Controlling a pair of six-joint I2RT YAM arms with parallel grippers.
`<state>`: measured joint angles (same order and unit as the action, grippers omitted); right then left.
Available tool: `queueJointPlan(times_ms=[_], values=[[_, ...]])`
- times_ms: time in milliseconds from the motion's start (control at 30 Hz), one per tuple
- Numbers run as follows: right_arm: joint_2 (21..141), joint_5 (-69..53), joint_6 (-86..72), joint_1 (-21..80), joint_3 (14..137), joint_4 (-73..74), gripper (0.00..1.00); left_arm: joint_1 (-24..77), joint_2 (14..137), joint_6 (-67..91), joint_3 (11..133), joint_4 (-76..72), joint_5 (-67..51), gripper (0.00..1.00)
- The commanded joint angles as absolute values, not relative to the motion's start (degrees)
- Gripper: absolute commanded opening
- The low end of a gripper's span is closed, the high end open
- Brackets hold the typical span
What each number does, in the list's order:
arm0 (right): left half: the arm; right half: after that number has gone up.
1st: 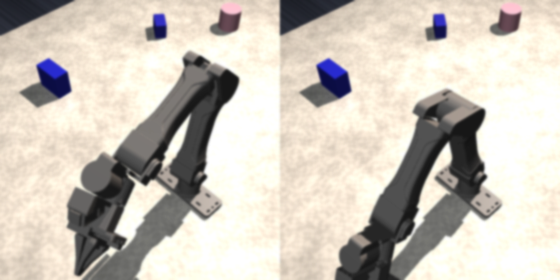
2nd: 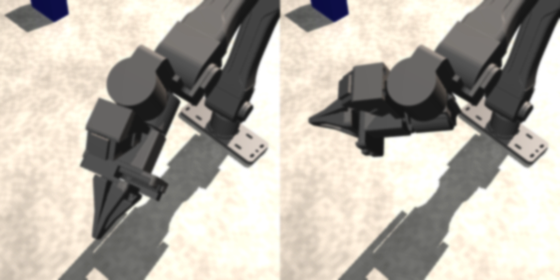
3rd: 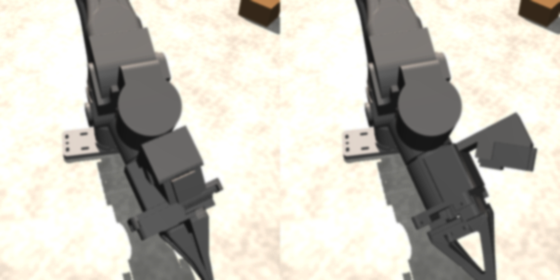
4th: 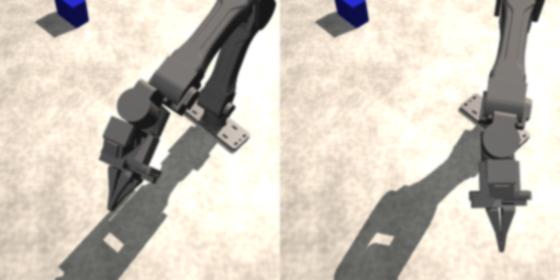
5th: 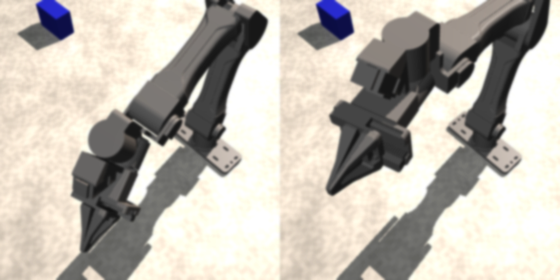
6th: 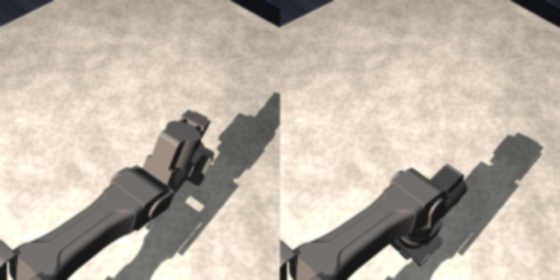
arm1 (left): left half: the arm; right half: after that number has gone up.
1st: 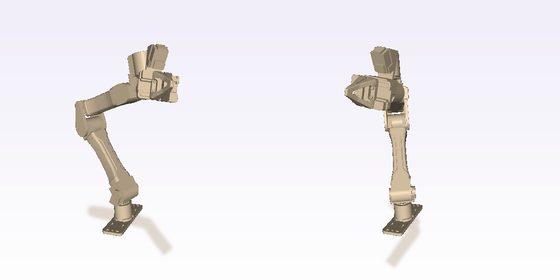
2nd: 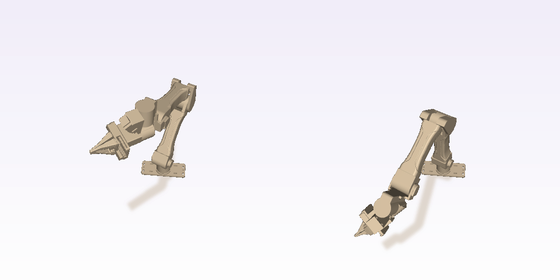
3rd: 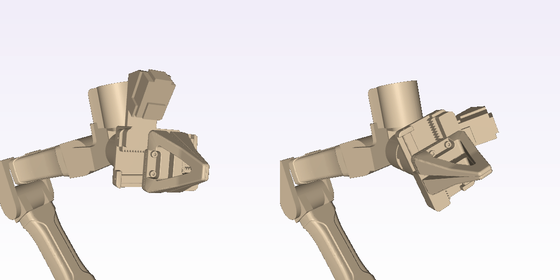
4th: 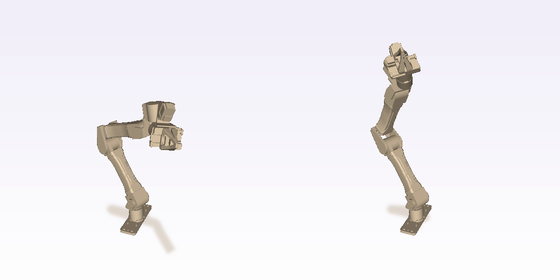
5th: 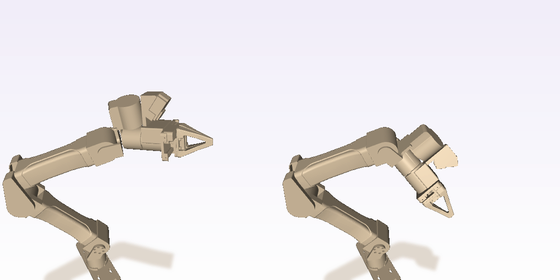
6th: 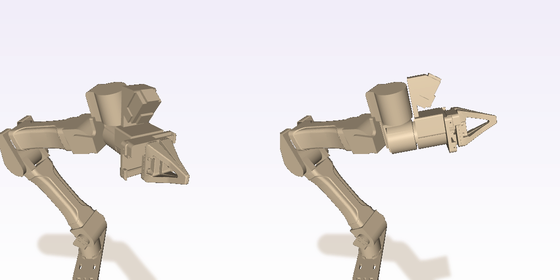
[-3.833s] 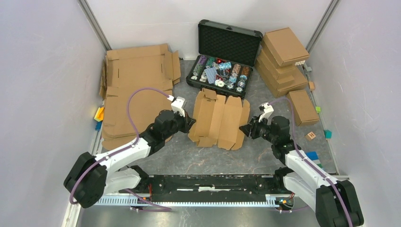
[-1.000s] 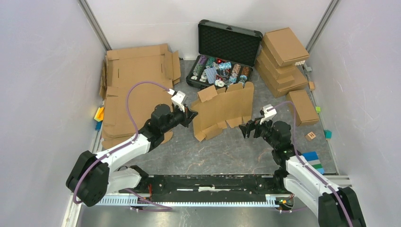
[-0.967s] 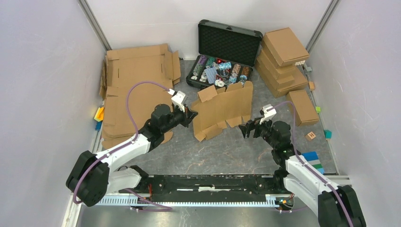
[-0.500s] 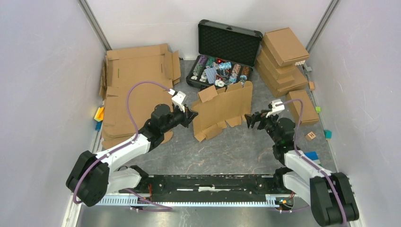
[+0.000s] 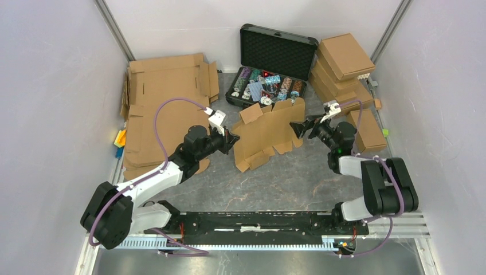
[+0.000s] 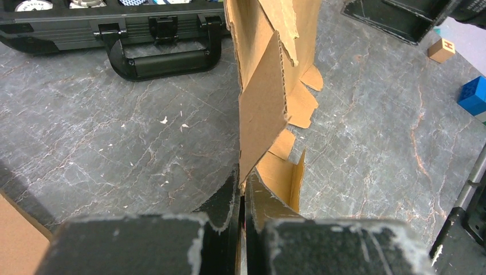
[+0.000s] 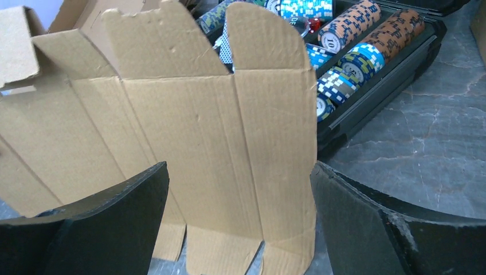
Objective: Fold the paper box
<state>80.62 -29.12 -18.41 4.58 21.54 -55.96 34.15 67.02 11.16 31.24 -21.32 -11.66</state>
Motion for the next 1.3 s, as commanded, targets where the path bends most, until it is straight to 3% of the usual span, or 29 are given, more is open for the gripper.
queueJointPlan(times_ms=[0,267,333,633,733,800,967,1133,1267], values=[[85.33,-29.37,-19.05,3.92,26.75,-61.46,0.98,34.43,67.14,10.69,33.21,-21.43,-10.12,0.02],[95.39,-39.93,-16.72,2.66,35.75,-62.99,0.98,34.41,67.13,11.16,33.17,-21.8,-10.02,0.02],[98.24,-46.21,-19.2,2.96,38.09,-65.5,0.92,34.42,67.31,11.23,33.25,-21.75,-9.94,0.02],[94.14,-49.92,-27.48,3.67,27.39,-81.06,0.34,34.37,67.01,11.16,33.23,-21.44,-9.05,0.02],[87.92,-47.95,-26.51,4.4,21.46,-79.3,0.12,34.37,67.06,11.16,33.37,-21.36,-9.04,0.02],[82.47,-44.55,-23.32,6.44,17.72,-75.39,0.04,34.38,67.17,11.29,33.45,-21.24,-8.81,0.02],[67.78,-33.53,-11.24,13.51,13.26,-56.11,0.0,34.39,67.33,11.81,33.32,-21.12,-5.98,0.02],[60.58,-30.15,-9.9,17.61,12.0,-49.22,0.0,34.39,67.06,12.47,33.55,-20.56,-2.76,0.03],[56.92,-29.02,-10.12,19.69,9.65,-47.2,0.01,34.39,67.31,13.0,33.38,-20.57,-2.61,0.13]])
